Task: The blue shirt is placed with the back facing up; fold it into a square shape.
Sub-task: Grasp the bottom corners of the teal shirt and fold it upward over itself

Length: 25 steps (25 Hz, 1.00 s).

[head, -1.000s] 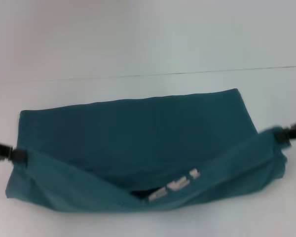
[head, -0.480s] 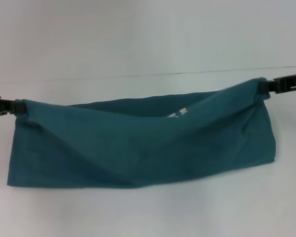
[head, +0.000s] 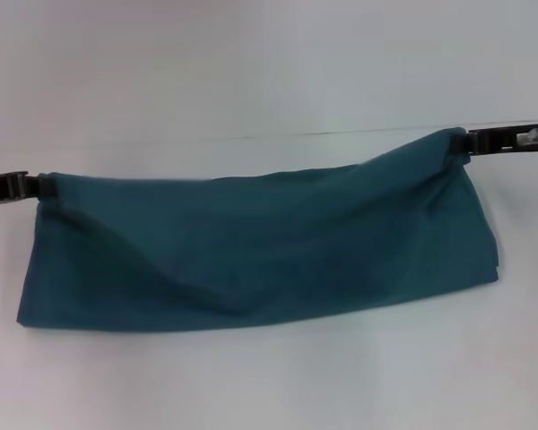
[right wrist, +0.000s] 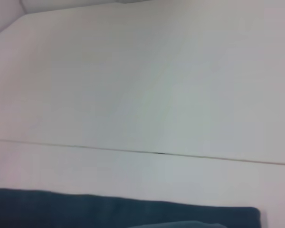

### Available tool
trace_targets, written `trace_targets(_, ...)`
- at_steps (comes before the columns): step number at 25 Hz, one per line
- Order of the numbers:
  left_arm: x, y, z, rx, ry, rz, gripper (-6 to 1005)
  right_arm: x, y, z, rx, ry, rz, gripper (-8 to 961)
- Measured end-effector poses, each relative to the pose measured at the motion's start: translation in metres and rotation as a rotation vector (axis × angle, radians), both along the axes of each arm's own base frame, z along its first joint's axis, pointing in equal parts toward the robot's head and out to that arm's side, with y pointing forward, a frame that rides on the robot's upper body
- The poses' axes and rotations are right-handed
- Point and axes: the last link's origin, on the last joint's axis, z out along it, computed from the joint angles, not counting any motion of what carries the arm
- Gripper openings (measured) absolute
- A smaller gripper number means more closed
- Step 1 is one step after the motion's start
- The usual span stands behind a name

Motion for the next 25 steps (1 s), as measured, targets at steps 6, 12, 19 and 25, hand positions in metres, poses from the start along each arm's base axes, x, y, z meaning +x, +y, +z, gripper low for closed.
trace_targets(6, -0.006, 0.006, -0.005, 0.073, 0.032, 0.031, 108, 0.009, 0.006, -0.006, 0.049, 0.0, -0.036, 87)
trace_targets(12, -0.009, 0.008, -0.013, 0.073, 0.046, 0.042, 110, 0.009, 0.009, -0.014, 0.073, 0.004, -0.041, 100)
trace_targets(19, -0.008, 0.009, -0.02, 0.083, 0.058, 0.037, 113, 0.011, 0.014, -0.02, 0.114, 0.019, -0.053, 115)
trace_targets(25, -0.01, 0.011, -0.02, 0.109, 0.069, 0.046, 116, 0.012, 0.018, -0.022, 0.149, 0.019, -0.057, 128)
